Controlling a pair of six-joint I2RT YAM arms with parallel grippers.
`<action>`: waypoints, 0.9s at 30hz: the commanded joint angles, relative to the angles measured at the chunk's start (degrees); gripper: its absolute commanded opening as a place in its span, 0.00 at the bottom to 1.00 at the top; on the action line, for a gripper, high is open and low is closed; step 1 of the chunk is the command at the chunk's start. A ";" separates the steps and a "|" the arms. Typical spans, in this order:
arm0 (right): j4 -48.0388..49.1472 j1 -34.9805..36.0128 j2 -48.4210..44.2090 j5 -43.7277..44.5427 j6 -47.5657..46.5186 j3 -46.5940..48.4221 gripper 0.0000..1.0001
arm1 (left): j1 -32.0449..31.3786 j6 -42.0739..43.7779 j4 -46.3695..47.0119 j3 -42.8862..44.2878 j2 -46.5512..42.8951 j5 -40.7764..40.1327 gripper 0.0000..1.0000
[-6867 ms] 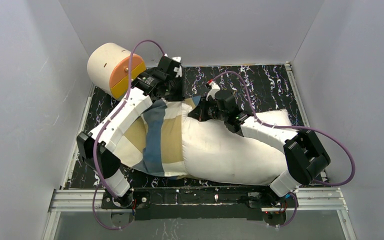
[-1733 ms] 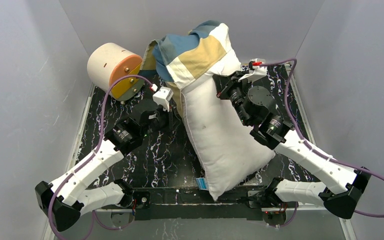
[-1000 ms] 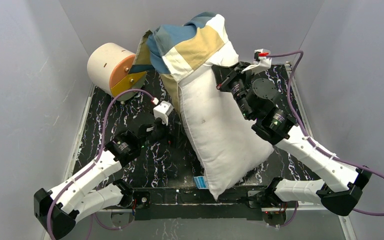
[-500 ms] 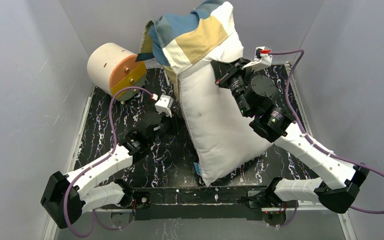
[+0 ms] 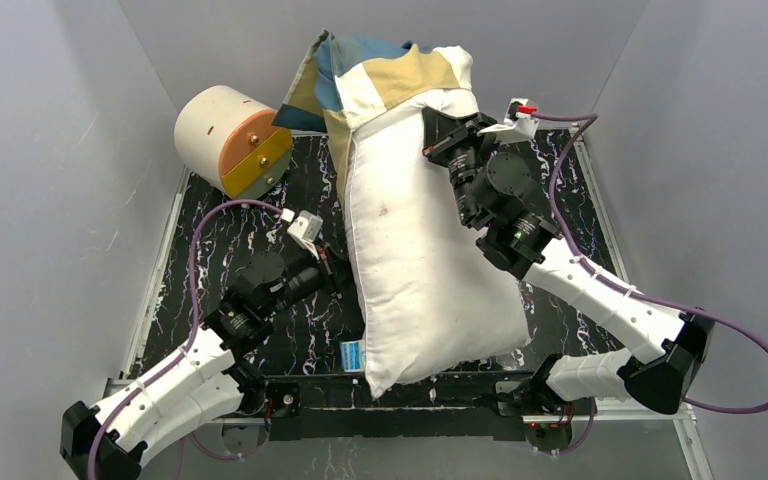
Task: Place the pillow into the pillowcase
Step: Stuff the pillow into the pillowcase.
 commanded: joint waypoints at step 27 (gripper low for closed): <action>-44.48 -1.30 -15.09 -14.62 -5.63 -5.71 0.79 | -0.16 1.54 -34.25 27.67 9.09 -10.68 0.42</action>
